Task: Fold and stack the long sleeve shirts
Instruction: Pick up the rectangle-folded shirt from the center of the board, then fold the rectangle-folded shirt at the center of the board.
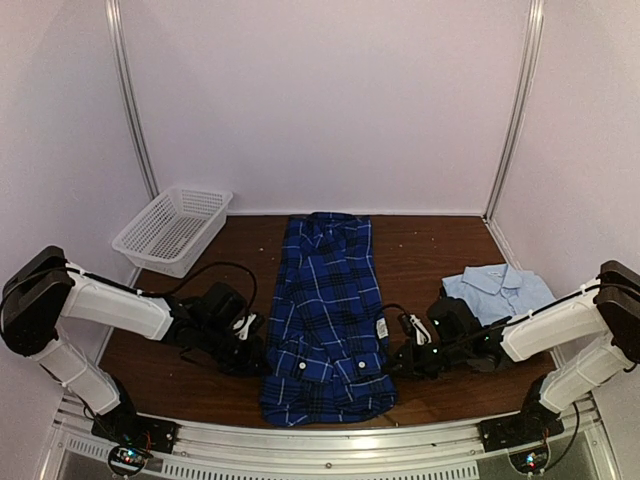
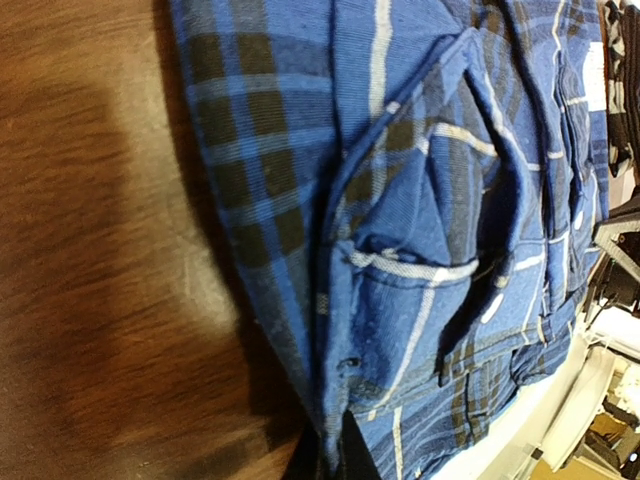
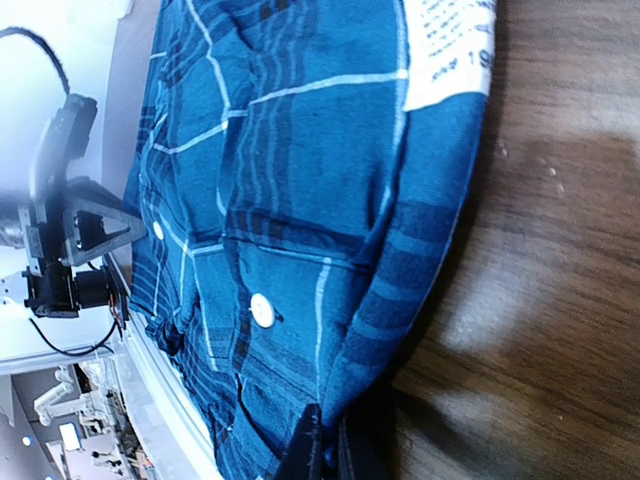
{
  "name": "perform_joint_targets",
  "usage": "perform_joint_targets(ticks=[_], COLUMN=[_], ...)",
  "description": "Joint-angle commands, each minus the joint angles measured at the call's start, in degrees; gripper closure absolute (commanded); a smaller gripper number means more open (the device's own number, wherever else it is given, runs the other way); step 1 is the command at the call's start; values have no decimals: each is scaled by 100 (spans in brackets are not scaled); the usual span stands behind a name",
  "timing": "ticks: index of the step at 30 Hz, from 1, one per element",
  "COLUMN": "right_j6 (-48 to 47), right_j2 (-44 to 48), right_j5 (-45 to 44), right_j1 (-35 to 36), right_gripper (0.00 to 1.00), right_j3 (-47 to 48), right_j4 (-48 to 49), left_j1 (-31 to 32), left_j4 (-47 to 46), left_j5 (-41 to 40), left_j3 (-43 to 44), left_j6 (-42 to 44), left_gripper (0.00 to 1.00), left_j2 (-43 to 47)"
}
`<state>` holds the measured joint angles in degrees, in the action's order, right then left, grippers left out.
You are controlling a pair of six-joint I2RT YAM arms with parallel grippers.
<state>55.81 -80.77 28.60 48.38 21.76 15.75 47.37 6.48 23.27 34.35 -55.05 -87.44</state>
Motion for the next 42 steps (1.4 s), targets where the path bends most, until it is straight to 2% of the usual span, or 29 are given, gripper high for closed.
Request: perform_joint_targets(ticks=[1,4,15,22,29,31,37,42], right_j6=[26,27,130,359,503,559,682,745], right_j2=[-13,23,559,558,-590,-1072,-2455,-3013], right_j5=[96,131,152,56,68,54,223,194], right_j1=[3,1,5,-253,-1172,-1425,-1855,-1867], right_gripper=[96,100,100,100,100,100,100,100], right_j3=[-49,-40,307,982,2076,2338,2838,2794], right_j4=[200,202,-81,193,776,968,1432,1699], left_j1=[85,103,92,-342,-1591,-1832,-1995,-1995], left_j4=[5,11,48,-451,-2238,-2208,-2520,-2491], left_j5=[160,220,484,949,1572,1546,1401,1161], left_j3=[31,37,259,691,910,1350,2237,2269], left_j6=[-48,-63,-211,-893,-1935,-1792,-1828,-1869], left_gripper=[97,100,100,100,100,100,100,100], left_j2=[121,238,687,698,-99,-613,-2118,-2485])
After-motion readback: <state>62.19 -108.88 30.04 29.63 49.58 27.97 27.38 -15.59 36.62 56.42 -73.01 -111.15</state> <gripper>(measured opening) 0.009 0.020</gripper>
